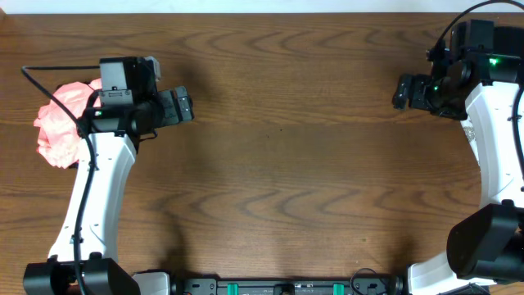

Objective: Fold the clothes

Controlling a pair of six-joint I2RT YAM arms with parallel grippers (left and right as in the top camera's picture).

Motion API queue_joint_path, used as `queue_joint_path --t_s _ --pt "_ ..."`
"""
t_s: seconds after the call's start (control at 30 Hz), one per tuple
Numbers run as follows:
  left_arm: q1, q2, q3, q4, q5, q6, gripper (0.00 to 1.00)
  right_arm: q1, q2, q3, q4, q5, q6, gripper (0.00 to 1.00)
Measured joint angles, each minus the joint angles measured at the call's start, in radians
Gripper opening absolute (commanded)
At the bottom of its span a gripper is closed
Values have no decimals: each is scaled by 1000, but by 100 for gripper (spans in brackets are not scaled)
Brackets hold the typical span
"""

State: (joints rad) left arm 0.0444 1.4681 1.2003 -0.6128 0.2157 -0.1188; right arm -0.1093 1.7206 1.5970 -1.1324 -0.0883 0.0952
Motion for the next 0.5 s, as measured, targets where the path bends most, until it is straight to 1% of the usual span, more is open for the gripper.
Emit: queue_joint_path --t_s 0.2,0.4,0.5 --pt "0 0 0 4 -29 7 98 35 -21 -7 -11 6 -29 99" --pt "0 0 0 4 -36 12 98 101 -113 -34 8 7 -40 99" --pt "0 0 0 4 -37 12 98 108 -155 -34 -11 7 -39 99"
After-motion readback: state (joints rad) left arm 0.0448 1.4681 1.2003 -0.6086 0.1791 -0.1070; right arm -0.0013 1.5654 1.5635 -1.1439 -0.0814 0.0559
